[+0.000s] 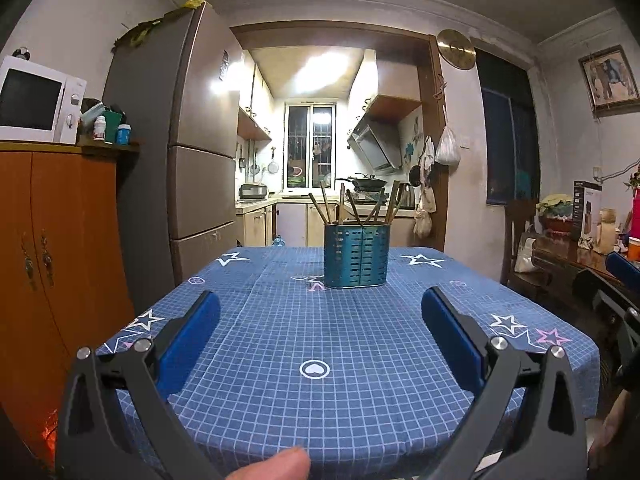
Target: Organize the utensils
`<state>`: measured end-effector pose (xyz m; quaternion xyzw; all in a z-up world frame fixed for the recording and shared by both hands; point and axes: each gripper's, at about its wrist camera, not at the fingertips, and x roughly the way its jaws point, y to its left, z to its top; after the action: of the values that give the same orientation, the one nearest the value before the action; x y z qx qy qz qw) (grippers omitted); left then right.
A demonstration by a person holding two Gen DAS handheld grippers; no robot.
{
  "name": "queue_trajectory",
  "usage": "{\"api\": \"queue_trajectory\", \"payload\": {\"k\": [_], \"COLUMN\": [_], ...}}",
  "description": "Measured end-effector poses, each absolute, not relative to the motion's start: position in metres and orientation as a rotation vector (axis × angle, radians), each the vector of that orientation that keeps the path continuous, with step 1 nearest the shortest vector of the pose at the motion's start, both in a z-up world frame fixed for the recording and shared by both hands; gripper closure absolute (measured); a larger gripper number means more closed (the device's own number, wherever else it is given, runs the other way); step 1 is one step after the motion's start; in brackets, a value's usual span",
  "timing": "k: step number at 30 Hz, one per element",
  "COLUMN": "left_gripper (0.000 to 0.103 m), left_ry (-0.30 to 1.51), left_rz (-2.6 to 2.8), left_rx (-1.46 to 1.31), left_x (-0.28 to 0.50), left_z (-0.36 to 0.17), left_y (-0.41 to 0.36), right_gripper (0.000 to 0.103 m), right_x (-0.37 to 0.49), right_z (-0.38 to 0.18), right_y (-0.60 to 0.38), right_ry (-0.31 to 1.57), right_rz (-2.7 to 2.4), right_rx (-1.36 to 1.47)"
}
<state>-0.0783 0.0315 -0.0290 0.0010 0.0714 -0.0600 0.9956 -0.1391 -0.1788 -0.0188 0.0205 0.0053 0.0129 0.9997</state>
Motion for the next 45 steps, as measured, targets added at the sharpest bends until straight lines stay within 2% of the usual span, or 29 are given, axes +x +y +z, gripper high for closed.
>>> {"api": "queue_trajectory", "payload": {"k": [45], "left_gripper": [0.006], "left_ry": [0.173], "left_rz": [-0.19], "left_rx": [0.012], "left_x": [-0.08], "left_z": [-0.029], "left_y": [0.011], "right_gripper": [0.005], "right_x": [-0.153], "right_z": [-0.02], "right_y": [-0.186], "right_ry": [0.001], "right_rz": [0.005], "right_rx": [0.05]}}
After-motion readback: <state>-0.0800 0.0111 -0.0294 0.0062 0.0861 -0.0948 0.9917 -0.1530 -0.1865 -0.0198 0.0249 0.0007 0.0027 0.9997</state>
